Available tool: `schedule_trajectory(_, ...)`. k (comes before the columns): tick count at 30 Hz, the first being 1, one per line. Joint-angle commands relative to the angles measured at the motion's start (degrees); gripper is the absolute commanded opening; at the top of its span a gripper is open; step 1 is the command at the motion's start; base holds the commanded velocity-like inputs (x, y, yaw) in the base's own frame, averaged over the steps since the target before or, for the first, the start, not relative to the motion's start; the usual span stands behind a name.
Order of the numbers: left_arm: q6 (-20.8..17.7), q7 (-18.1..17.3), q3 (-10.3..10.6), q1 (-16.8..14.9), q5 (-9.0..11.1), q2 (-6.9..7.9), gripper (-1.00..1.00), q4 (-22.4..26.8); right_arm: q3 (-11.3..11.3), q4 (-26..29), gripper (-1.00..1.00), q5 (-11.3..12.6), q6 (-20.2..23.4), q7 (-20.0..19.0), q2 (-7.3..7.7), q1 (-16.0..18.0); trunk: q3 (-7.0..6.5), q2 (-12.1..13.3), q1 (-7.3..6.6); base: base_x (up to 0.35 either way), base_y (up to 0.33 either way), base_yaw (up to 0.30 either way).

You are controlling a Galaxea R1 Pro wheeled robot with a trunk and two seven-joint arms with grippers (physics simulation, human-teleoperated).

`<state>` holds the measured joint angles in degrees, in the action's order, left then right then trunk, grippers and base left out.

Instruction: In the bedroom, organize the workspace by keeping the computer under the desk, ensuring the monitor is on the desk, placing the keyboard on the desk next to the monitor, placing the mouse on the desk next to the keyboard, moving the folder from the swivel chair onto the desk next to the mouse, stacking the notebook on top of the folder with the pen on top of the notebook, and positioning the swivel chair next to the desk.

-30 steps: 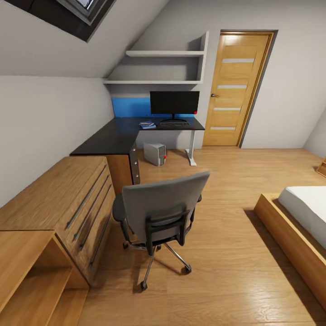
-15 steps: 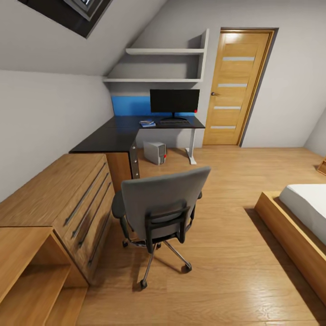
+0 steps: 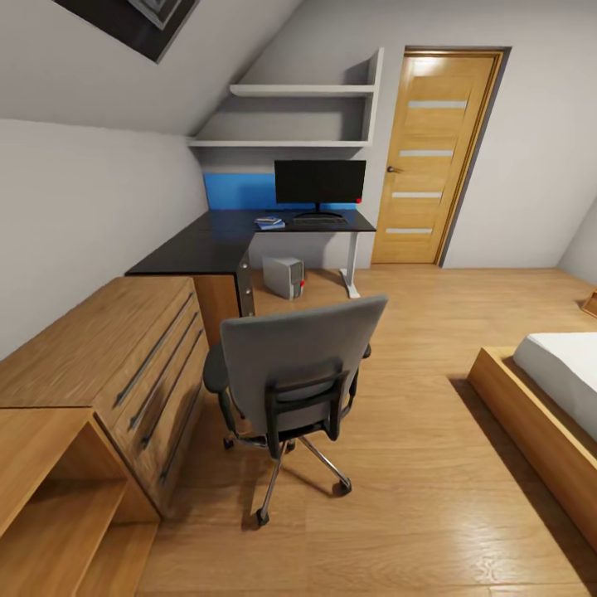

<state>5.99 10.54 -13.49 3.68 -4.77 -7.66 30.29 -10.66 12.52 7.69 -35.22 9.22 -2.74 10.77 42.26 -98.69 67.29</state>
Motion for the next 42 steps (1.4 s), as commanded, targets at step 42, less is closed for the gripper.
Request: schedule_trajectory(42, -13.15, 0.43, -0.31, -23.84, -0.25, -1.97, 1.0, 4.87, 0.11, 10.55, 1.0, 1.06, 12.13, 1.37, 0.37, 17.61, 7.58, -16.88, 9.23, 0.0, 0.0, 0.0)
